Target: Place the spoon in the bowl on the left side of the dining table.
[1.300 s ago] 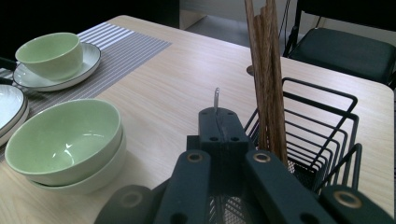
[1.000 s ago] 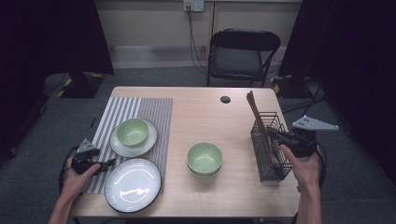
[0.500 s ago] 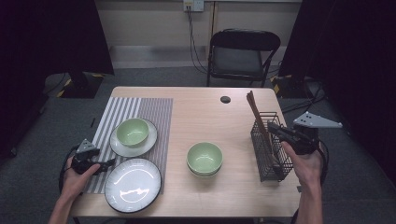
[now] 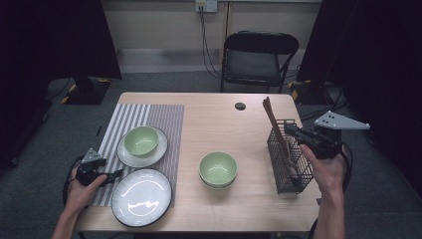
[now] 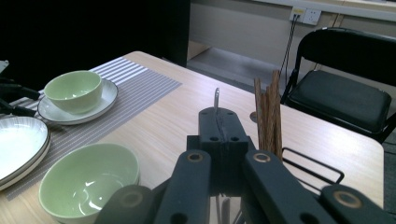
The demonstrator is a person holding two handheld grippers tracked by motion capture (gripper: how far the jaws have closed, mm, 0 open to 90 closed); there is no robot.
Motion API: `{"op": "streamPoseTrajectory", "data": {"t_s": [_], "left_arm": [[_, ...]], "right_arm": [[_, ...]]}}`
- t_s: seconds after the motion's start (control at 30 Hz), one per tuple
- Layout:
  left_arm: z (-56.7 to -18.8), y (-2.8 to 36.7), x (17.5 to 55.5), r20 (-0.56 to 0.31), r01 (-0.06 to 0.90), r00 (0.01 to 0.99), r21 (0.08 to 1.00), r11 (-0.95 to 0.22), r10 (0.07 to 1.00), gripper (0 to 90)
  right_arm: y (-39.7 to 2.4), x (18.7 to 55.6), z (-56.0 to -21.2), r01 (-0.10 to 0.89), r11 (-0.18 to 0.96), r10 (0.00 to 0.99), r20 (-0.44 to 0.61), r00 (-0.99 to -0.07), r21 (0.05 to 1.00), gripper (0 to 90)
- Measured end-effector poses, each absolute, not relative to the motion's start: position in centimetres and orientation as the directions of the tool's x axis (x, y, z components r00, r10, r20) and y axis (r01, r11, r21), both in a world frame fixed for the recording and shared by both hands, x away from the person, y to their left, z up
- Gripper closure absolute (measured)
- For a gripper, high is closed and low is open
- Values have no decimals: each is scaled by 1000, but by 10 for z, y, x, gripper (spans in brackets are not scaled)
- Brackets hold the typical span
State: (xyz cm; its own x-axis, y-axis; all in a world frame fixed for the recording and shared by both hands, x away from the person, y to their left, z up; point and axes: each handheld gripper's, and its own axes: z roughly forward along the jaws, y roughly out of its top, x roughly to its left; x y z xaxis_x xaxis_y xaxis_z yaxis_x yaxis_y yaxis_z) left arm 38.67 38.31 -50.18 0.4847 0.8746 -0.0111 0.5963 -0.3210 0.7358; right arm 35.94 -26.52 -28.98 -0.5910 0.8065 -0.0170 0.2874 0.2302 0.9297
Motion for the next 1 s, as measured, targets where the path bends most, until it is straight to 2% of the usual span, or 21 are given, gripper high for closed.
{"op": "streamPoseTrajectory", "data": {"t_s": [0.53,1.0], "left_arm": [[-502,383,387,-12,596,485,736,-321,874,145],[-502,383,387,-11,596,485,736,-321,874,145]], "right_arm": [[-244,365,-262,223,230,782,-43,-622,947,900],[-227,371,-263,199,221,768,-45,-639,955,900]]}}
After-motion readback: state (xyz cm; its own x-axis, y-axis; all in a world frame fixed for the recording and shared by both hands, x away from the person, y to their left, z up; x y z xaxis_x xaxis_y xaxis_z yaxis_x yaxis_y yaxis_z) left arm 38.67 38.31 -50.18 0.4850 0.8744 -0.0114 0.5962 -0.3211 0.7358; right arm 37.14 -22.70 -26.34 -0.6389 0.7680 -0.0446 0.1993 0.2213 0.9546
